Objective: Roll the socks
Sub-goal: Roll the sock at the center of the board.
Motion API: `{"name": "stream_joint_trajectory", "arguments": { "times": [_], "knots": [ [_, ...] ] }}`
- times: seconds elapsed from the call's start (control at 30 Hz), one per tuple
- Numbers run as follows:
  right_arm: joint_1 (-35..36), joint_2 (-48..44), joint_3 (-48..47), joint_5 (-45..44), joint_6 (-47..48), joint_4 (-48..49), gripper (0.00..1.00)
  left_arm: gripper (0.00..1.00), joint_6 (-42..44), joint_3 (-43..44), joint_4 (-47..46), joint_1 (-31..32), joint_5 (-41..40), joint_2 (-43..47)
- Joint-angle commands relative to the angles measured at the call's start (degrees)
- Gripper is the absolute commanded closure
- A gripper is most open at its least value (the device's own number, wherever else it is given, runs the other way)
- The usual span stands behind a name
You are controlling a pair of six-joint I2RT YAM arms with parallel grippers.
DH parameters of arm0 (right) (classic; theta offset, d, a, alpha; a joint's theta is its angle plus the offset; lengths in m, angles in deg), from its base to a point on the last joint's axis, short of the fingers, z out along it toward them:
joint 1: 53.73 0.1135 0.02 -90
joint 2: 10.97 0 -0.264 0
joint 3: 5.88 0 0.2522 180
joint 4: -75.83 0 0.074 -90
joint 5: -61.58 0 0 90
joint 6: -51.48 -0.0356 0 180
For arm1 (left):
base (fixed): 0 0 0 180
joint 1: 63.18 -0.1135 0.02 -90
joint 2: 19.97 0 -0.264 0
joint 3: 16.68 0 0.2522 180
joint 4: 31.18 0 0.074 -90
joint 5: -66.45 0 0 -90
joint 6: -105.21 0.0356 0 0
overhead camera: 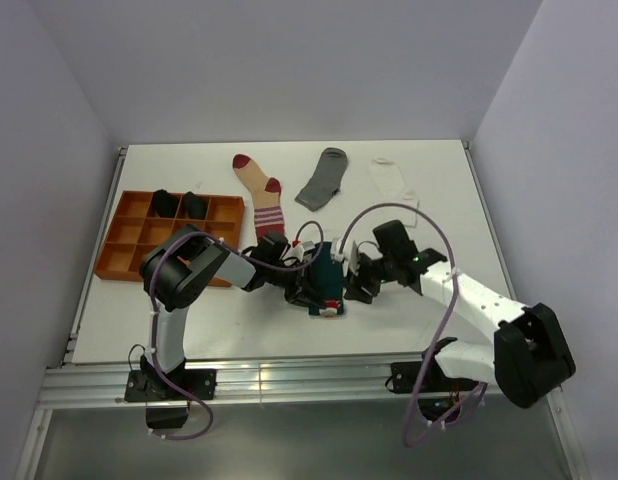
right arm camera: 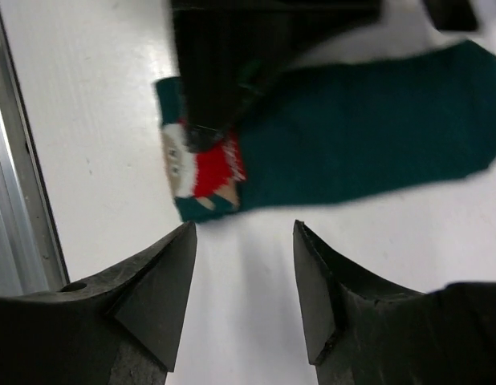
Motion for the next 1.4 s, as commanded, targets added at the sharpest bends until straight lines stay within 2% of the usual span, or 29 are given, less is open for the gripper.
{"name": "stream_joint_trajectory", "arguments": {
  "times": [0.0,0.27,0.6,0.7,0.8,0.83,0.87,0.9,1.0,1.07,1.2,1.37],
  "knots": [
    [8.0,-4.5,5.1,-8.1,1.0,10.8,0.41,1.0,2.3,2.0,12.5,0.1,-1.9,-2.1],
    [21.4,-3.5,9.8,-18.2,2.2,17.5,0.39,1.0,2.4,4.3,17.1,-0.8,-2.3,-3.6],
    [28.4,1.2,10.6,-26.6,3.0,19.8,0.4,1.0,3.8,5.7,19.8,-0.9,-1.8,-4.0],
    [29.7,4.1,9.9,-29.5,2.8,20.4,0.45,0.99,4.5,6.3,20.5,-0.9,-1.4,-4.0],
    [30.4,7.0,7.9,-31.6,1.7,19.8,0.56,1.0,5.7,6.9,21.6,-0.9,-0.8,-3.6],
    [30.5,7.9,7.3,-31.8,1.4,18.5,0.65,1.0,5.8,6.8,21.3,-0.9,-0.4,-3.5],
    [30.5,9.3,6.2,-31.7,1.3,17.9,0.72,0.99,6.6,7.0,21.9,-0.9,-0.5,-3.2],
    [30.5,9.8,5.9,-31.7,1.2,17.3,0.73,0.97,6.9,7.1,22.2,-0.9,-0.7,-3.1],
    [30.4,10.2,4.6,-29.3,0.7,14.5,0.82,0.89,7.0,6.6,21.9,-1.0,-1.7,-2.0],
    [29.6,9.9,3.5,-26.3,0.5,10.6,0.83,0.82,6.6,5.4,20.6,-1.3,-2.6,-0.7],
    [22.7,9.5,-0.3,-17.4,2.2,2.8,0.83,0.74,5.6,2.6,17.3,-3.4,-6.3,4.3],
    [14.9,16.4,-7.5,-5.0,6.7,-11.3,0.83,0.69,6.5,-0.4,15.3,-7.0,-11.1,9.2]
  ]
}}
